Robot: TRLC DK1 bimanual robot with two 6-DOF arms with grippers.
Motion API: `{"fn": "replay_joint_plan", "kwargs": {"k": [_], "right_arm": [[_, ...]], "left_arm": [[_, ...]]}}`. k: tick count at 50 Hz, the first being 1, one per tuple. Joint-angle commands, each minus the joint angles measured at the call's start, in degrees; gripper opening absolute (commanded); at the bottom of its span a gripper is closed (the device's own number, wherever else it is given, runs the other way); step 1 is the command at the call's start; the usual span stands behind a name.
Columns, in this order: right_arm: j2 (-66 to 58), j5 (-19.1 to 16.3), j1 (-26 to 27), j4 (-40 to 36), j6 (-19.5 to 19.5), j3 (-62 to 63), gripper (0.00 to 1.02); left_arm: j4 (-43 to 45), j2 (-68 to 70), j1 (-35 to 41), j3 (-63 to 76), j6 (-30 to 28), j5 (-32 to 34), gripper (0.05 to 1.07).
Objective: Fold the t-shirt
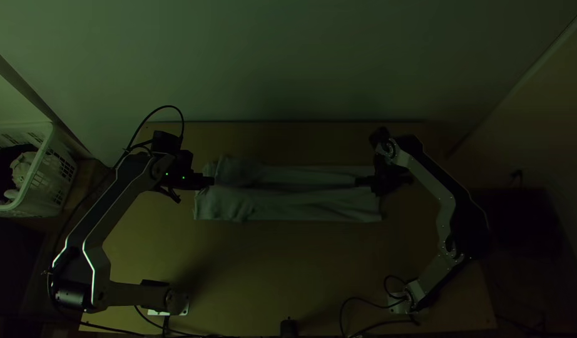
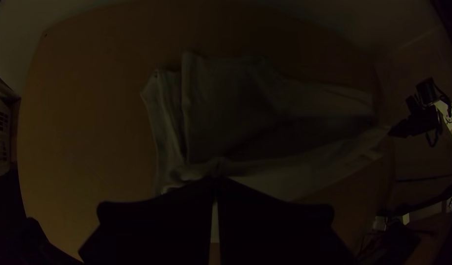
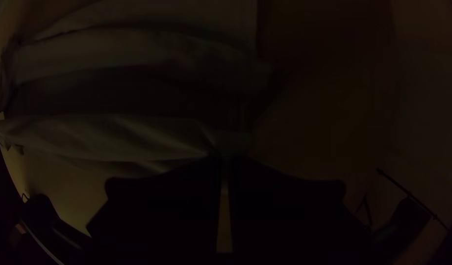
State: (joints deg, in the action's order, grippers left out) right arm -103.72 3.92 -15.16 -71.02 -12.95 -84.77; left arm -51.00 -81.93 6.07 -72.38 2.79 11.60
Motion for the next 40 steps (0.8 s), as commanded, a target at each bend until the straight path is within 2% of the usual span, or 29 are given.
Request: {"fn": "replay_joint_plan", "kwargs": {"k": [1, 17, 29, 32, 34, 36, 39, 40], "right_arm": [[-3.59, 0.82, 0.83, -0.26, 1.09, -3.82, 0.03], [-11.33, 0.73, 2.41, -0.26, 2.14, -12.17, 0.03], [-15.28, 0.82, 2.77, -0.26, 2.49, -17.97, 0.04], [-15.90, 0.73, 2.85, -0.26, 2.49, -19.03, 0.11], [-16.07, 0.73, 2.94, -0.26, 2.40, -19.38, 0.14], [-16.34, 0.82, 3.03, -0.08, 2.32, -19.73, 0.14], [-16.42, 0.73, 3.20, -0.08, 1.88, -20.17, 0.21], [-16.42, 0.82, 3.29, 0.10, 1.79, -20.26, 0.22]], "left_arm": [[0.29, -2.62, -1.14, -3.65, -1.12, 0.53, 0.08], [1.87, -9.30, -2.73, -9.01, -1.12, 0.53, 0.08], [3.10, -13.43, -3.69, -13.14, 1.17, 0.80, 0.10], [3.10, -13.87, -3.69, -13.58, 1.43, 0.97, 0.23], [3.10, -13.96, -3.60, -13.75, 1.17, 1.50, 0.38], [3.01, -14.05, -3.69, -13.75, 0.47, 2.99, 0.59], [2.84, -14.05, -3.78, -13.58, 0.20, 6.60, 0.98], [2.84, -13.96, -3.96, -13.67, 0.03, 7.57, 1.03]]}}
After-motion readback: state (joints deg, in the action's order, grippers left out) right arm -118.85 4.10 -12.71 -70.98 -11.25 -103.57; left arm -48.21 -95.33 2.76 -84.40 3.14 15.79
